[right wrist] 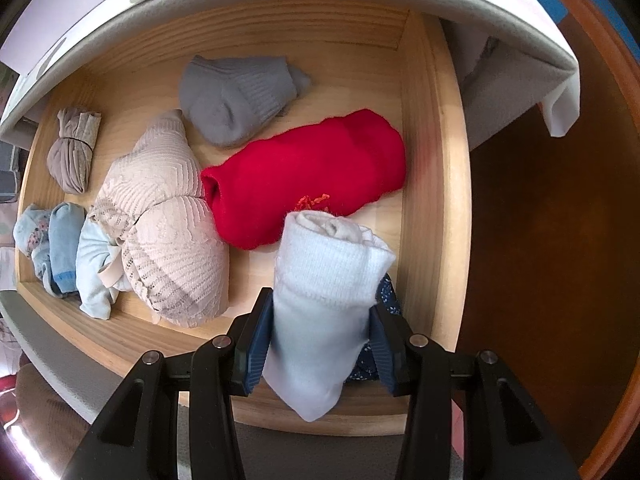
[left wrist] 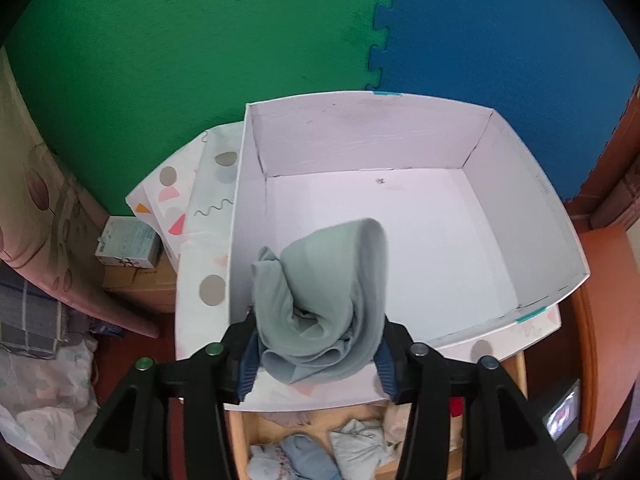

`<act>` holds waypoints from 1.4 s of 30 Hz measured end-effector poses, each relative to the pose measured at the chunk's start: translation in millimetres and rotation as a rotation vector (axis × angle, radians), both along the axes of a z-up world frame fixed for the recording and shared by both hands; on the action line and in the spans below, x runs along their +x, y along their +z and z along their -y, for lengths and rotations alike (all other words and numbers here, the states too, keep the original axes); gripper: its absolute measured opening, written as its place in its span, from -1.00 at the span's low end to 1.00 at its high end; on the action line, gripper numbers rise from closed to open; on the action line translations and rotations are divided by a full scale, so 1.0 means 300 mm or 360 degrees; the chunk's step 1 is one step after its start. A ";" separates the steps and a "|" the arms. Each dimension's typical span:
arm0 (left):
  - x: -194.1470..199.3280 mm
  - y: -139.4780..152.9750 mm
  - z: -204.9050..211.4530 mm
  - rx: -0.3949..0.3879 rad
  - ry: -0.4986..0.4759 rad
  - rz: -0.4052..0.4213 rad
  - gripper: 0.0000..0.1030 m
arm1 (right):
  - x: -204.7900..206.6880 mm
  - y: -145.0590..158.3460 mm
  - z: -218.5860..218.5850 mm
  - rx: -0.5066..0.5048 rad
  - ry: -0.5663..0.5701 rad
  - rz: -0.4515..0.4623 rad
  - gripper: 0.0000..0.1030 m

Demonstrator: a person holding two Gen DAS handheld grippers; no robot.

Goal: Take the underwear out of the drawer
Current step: 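Carry the pale blue-grey garment into the pink box and release it, then lift the white rolled sock into the pink box and open the right gripper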

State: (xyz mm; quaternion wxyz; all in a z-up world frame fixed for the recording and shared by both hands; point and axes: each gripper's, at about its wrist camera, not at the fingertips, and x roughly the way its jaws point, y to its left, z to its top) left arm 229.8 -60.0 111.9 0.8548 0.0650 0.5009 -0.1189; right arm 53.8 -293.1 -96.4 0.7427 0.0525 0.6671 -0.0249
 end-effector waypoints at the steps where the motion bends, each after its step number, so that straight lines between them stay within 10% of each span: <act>1: -0.004 0.006 -0.002 -0.0032 0.0005 -0.0003 0.01 | -0.003 0.006 -0.007 -0.0010 0.0006 0.0006 -0.19; 20: -0.221 0.115 -0.144 -0.0054 0.0078 0.0185 0.15 | -0.083 0.141 0.017 0.0047 -0.0068 0.0244 -0.21; 42: -0.595 -0.362 -0.231 0.0132 0.0337 0.0185 0.15 | -0.078 0.503 0.066 0.0038 0.0032 0.0423 -0.21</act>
